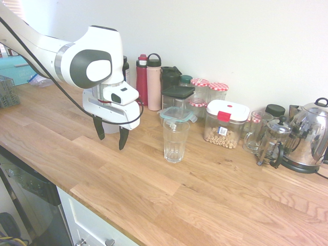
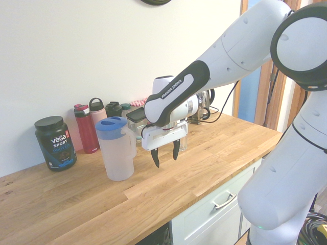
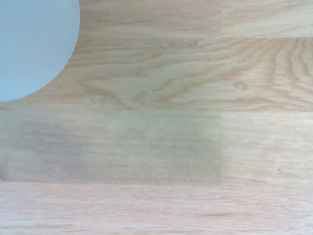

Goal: Pour me some water

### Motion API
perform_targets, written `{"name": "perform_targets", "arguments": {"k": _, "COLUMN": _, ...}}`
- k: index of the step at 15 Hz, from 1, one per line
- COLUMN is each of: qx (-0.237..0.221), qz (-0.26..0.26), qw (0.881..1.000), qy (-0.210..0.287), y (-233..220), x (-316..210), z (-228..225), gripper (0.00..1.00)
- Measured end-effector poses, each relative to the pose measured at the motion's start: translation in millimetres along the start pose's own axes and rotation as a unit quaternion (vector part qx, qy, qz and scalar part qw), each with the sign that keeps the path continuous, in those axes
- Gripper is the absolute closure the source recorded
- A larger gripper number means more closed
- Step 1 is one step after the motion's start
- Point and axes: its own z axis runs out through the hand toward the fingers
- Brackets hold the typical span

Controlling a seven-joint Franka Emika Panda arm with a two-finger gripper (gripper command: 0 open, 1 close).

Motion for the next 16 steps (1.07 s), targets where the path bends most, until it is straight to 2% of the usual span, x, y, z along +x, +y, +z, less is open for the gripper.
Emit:
{"name": "perform_targets", "arguments": {"k": 3, "qx": 0.006, "qz": -0.006, "qw": 1.0, "qy": 0.004, "y": -1, "x": 0, "z": -6, "gripper": 0.0}}
{"name": "perform_targets", "arguments": {"k": 6, "qx": 0.063, "qz": -0.054, "qw": 0.996, "qy": 0.032, "y": -5, "x": -18, "z": -62, "gripper": 0.0}}
{"name": "perform_targets", "arguments": {"k": 9, "qx": 0.125, "qz": -0.112, "qw": 0.984, "qy": 0.056, "y": 5, "x": -55, "z": -130, "gripper": 0.0}}
{"name": "perform_targets", "arguments": {"k": 11, "qx": 0.158, "qz": -0.155, "qw": 0.972, "qy": 0.08, "y": 10, "x": -84, "z": -160, "gripper": 0.0}}
{"name": "perform_targets", "arguments": {"k": 13, "qx": 0.176, "qz": -0.19, "qw": 0.959, "qy": 0.113, "y": 2, "x": -114, "z": -157, "gripper": 0.0}}
{"name": "perform_targets", "arguments": {"k": 16, "qx": 0.182, "qz": -0.202, "qw": 0.952, "qy": 0.139, "y": -12, "x": -131, "z": -136, "gripper": 0.0}}
